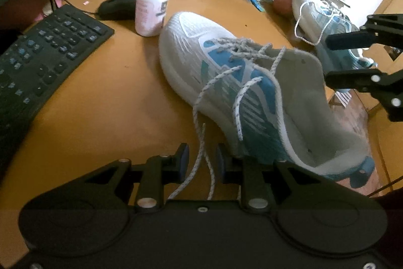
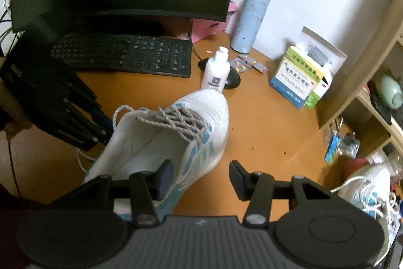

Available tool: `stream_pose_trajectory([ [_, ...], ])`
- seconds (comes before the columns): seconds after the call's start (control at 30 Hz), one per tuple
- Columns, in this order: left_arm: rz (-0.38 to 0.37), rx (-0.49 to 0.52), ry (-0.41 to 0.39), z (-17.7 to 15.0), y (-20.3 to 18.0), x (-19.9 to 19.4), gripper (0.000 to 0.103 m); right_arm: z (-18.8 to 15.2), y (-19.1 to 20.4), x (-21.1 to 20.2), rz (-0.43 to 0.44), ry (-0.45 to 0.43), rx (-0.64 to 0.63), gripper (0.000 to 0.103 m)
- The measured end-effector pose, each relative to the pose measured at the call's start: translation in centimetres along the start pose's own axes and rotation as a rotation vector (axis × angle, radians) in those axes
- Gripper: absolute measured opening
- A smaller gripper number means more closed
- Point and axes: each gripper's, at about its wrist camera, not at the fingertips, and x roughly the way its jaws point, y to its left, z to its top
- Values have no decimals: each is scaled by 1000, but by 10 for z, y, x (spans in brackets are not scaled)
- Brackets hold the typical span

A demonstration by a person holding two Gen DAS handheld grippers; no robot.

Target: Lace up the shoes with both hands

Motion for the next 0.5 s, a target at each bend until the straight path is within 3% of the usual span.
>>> stream_pose_trajectory([
  [0.03,-6,-1,5,0,1,2,6,-1,0,0,-2,3,1,51],
  [0.13,8,-15,11,-2,5,3,1,-2,0,0,-5,13,4,51],
  [0.27,15,-42,-14,-8,7,-12,1,-1,0,-1,3,3,7,51],
  [0.5,96,-94,-109,-17,10,-62,1,10,-4,-2,80,-49,77,51],
])
